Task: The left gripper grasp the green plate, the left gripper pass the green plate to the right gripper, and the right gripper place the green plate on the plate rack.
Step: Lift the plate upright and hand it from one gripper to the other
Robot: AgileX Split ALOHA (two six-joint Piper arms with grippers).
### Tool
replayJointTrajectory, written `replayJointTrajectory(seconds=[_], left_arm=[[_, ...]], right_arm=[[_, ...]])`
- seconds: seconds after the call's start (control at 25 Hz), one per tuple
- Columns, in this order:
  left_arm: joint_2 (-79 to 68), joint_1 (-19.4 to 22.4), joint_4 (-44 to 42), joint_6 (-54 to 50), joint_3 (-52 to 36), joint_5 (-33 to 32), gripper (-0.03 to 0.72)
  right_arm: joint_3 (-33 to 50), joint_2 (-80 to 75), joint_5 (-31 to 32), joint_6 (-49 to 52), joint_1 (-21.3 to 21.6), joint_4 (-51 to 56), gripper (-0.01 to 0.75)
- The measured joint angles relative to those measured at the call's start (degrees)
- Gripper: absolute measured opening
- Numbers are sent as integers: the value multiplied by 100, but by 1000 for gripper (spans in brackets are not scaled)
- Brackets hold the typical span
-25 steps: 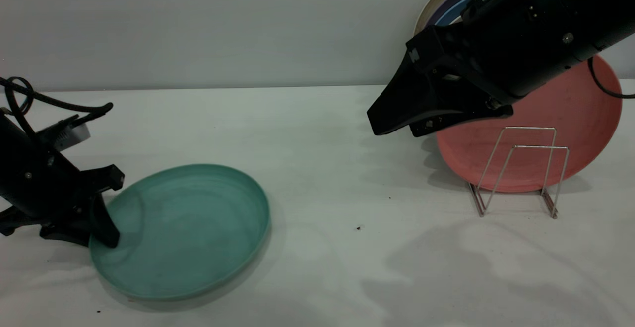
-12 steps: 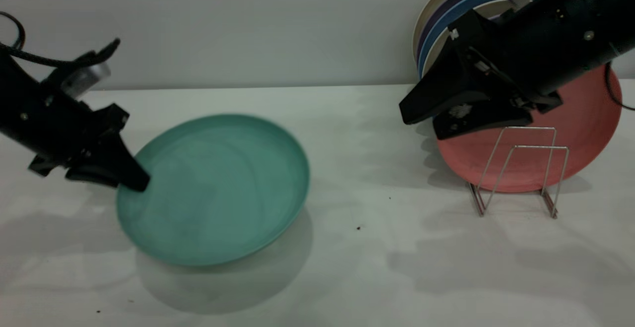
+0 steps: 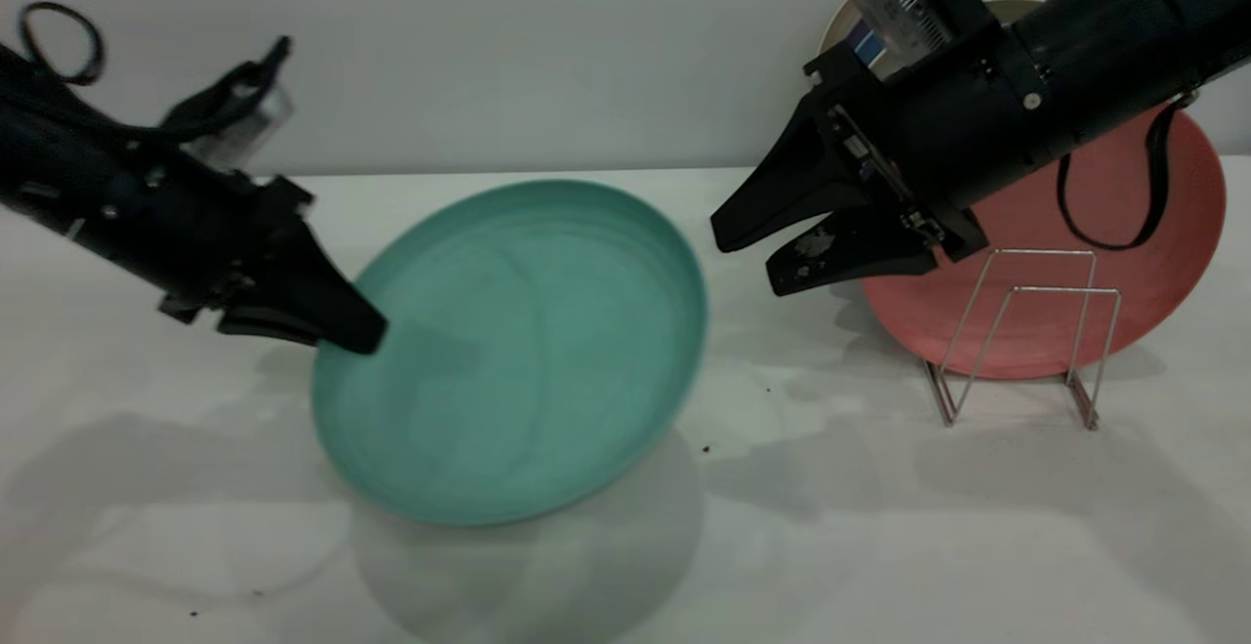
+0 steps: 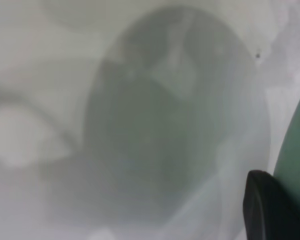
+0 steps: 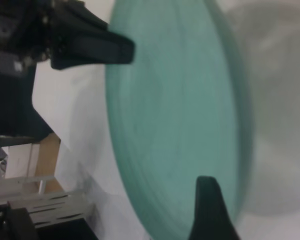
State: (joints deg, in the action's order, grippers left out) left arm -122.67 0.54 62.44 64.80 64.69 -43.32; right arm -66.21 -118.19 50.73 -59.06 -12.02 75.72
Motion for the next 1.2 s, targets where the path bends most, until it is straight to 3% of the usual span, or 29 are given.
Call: replayJointTrajectory(seconds=[0.4,0.56,0.72,0.84,0.92,1.04,1.2], left_arm=[[0,-521,499,285,0,64,16],[0,-650,813,457,0,82,16],[0,-717,1052,575,0,87,20],[0,-737,1107,581,0,104,44],[0,-737,1126,586,0,102,89],[0,-737,1138,586,0,103,222],[0,-737,1148,579,0,51,473]], right_arm=[[-14,0,74,1,0,20,510],[-14,0,74,1,0,7,475],[-14,0,74,1,0,-102,369],[-14,0,74,1,0,-279,211],[-14,0,-13,13,0,-412,135],[-14,-17,-81,10,5,-485,121],[-14,-22,-81,-9,5,-561,94]])
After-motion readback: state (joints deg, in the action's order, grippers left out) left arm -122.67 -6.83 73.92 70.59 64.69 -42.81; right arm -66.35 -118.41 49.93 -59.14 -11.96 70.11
